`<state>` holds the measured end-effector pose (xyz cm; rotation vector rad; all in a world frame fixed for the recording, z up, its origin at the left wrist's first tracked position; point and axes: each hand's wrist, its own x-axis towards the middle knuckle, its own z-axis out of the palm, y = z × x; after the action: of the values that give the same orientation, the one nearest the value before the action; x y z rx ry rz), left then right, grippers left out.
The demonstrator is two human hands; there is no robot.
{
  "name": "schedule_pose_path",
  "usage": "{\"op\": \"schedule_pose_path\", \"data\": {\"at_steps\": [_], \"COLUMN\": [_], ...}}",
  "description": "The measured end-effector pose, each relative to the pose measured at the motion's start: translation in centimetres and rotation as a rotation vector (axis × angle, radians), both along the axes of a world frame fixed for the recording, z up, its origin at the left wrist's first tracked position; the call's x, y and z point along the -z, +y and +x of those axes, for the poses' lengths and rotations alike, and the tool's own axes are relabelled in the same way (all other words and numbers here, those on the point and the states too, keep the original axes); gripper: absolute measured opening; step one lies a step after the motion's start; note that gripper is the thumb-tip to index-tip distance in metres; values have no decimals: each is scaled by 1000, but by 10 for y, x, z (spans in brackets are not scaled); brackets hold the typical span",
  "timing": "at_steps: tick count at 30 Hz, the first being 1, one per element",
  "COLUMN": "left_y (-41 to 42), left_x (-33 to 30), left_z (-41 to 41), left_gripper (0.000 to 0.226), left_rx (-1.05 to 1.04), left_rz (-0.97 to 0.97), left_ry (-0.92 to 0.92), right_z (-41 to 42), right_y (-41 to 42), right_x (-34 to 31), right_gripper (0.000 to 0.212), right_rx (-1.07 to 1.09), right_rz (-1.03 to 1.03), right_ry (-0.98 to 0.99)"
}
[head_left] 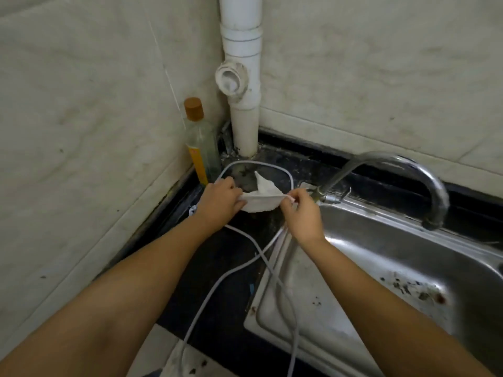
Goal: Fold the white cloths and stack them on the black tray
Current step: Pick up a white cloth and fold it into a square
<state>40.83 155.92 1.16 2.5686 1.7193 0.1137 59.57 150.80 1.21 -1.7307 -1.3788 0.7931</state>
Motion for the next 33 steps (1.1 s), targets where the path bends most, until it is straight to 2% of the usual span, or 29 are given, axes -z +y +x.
{"op": "schedule_pose_path", "data": {"at_steps": [4, 8, 10, 13, 16, 21, 24, 29, 33], "left_y": [-34, -77, -98, -136, -174, -233, -271, -317, -350], "left_x": [-28, -51, -61, -81, -92, -98, -103, -100, -90], "left_z": [-1, 22, 47, 102, 174, 312, 404, 553, 633], "left_gripper": [26, 44, 47, 28, 25, 14, 19, 18, 13], "left_rx": [27, 72, 95, 116, 110, 165, 231, 181, 157], "left_rz": [127, 167, 66, -188, -397, -656, -749, -816, -877], "left_ry": [-231, -464, -576, -782, -960, -1044, -1046, -1147, -1220], "right_z": [24, 62, 87, 129, 180, 296, 381, 521, 600], "right_y": [-48, -119, -156, -212, -268, -359, -405, -464, -506], "right_x": [-39, -67, -76, -87, -91, -95, -98, -106, -106], "right_gripper": [5, 8, 10, 14, 10, 10, 11, 12, 15], "right_rx": [182, 315, 374, 466, 584, 823, 917, 952, 922], "right_rz": [171, 298, 323, 332, 340, 341, 338, 303, 272], "right_ry": [112, 121, 106, 81, 56, 73, 85, 146, 131]}}
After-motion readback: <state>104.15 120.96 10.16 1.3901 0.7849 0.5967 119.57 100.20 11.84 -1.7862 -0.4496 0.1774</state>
